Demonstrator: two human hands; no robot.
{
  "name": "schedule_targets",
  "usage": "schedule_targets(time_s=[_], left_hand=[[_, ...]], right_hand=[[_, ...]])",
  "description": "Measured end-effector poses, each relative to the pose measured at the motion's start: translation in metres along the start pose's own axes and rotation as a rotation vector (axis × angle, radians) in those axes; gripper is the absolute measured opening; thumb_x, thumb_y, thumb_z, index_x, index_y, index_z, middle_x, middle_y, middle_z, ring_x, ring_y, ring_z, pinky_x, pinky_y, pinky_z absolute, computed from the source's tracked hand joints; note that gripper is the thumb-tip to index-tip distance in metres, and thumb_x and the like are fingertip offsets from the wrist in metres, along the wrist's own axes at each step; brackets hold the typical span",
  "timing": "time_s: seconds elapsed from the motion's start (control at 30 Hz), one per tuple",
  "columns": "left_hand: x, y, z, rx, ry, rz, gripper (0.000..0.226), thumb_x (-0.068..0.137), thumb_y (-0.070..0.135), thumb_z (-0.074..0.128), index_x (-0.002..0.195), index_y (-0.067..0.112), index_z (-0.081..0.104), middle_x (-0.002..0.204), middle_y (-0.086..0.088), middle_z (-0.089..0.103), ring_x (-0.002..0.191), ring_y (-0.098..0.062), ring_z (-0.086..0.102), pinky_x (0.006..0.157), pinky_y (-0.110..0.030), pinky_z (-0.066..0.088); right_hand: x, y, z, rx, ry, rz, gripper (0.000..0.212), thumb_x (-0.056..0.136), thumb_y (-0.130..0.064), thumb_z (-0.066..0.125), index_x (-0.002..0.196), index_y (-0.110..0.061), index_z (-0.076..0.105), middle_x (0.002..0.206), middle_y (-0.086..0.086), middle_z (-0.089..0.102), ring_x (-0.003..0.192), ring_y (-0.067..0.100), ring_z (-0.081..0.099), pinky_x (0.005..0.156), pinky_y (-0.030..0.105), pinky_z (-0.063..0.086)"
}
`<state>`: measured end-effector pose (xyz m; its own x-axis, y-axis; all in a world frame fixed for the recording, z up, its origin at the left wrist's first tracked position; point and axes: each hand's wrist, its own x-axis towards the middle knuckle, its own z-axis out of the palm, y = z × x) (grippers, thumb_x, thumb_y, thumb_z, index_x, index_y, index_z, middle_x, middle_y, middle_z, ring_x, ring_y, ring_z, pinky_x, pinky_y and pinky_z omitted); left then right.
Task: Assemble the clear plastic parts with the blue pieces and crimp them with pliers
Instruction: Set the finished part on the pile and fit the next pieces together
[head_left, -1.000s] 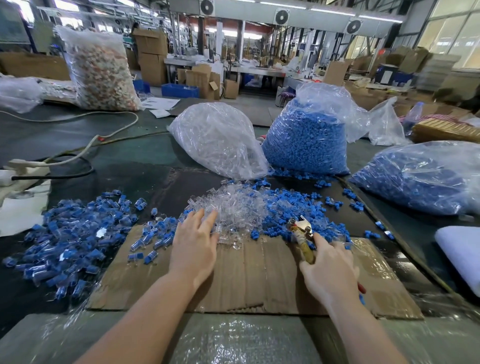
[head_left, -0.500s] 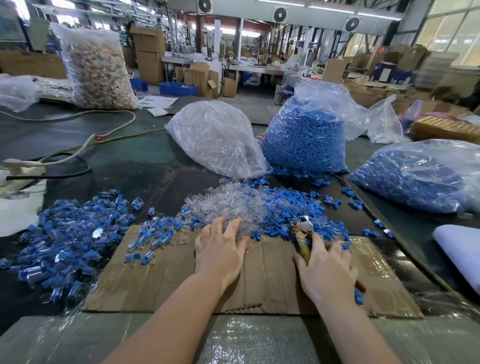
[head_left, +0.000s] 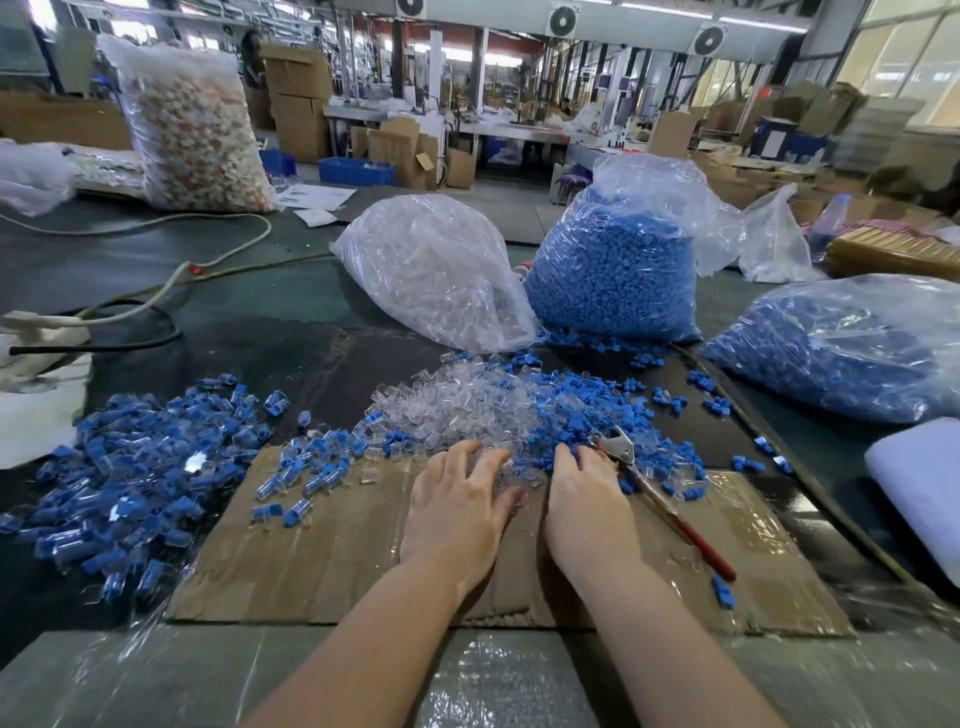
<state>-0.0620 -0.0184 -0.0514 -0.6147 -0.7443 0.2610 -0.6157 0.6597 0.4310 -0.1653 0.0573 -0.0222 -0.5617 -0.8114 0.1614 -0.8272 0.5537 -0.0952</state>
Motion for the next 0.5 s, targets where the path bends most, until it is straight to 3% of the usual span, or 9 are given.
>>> schedule_targets(time_s=[0.1, 0.17, 0.33, 0.5], left_hand=[[0.000, 0.000, -0.001, -0.004, 0.000, -0.002, 0.046, 0.095, 0.051, 0.033, 0.139, 0.040, 0.029, 0.144, 0.008, 0.027, 0.134, -0.013, 0.019, 0.111, -0.030, 0.015], [0.000, 0.000, -0.001, -0.001, -0.007, -0.005, 0.046, 0.095, 0.052, 0.032, 0.139, 0.040, 0.027, 0.144, 0.007, 0.026, 0.135, -0.013, 0.018, 0.111, -0.031, 0.014], [0.000, 0.000, -0.002, -0.003, -0.022, -0.007, 0.048, 0.094, 0.052, 0.033, 0.140, 0.041, 0.025, 0.145, 0.006, 0.025, 0.136, -0.014, 0.018, 0.112, -0.032, 0.013], [0.000, 0.000, -0.002, 0.001, -0.030, -0.007, 0.051, 0.092, 0.057, 0.034, 0.140, 0.042, 0.024, 0.145, 0.007, 0.024, 0.135, -0.013, 0.016, 0.112, -0.031, 0.012]], right_hand=[[0.007, -0.008, 0.002, -0.052, -0.102, 0.049, 0.062, 0.097, -0.016, 0.039, 0.149, -0.006, 0.007, 0.153, 0.020, 0.014, 0.139, 0.031, 0.021, 0.113, 0.034, 0.018], [0.011, -0.009, 0.002, -0.057, -0.090, 0.031, 0.063, 0.097, -0.017, 0.041, 0.149, -0.008, 0.007, 0.153, 0.017, 0.018, 0.138, 0.030, 0.023, 0.112, 0.034, 0.020], [0.012, 0.002, 0.004, 0.107, 0.034, -0.001, 0.054, 0.095, -0.008, 0.044, 0.145, -0.018, 0.029, 0.140, 0.002, 0.041, 0.126, 0.022, 0.036, 0.105, 0.028, 0.027], [0.002, 0.005, 0.009, 0.190, 0.137, -0.041, 0.035, 0.095, -0.010, 0.047, 0.127, -0.022, 0.054, 0.122, -0.004, 0.054, 0.113, 0.015, 0.046, 0.097, 0.023, 0.033]])
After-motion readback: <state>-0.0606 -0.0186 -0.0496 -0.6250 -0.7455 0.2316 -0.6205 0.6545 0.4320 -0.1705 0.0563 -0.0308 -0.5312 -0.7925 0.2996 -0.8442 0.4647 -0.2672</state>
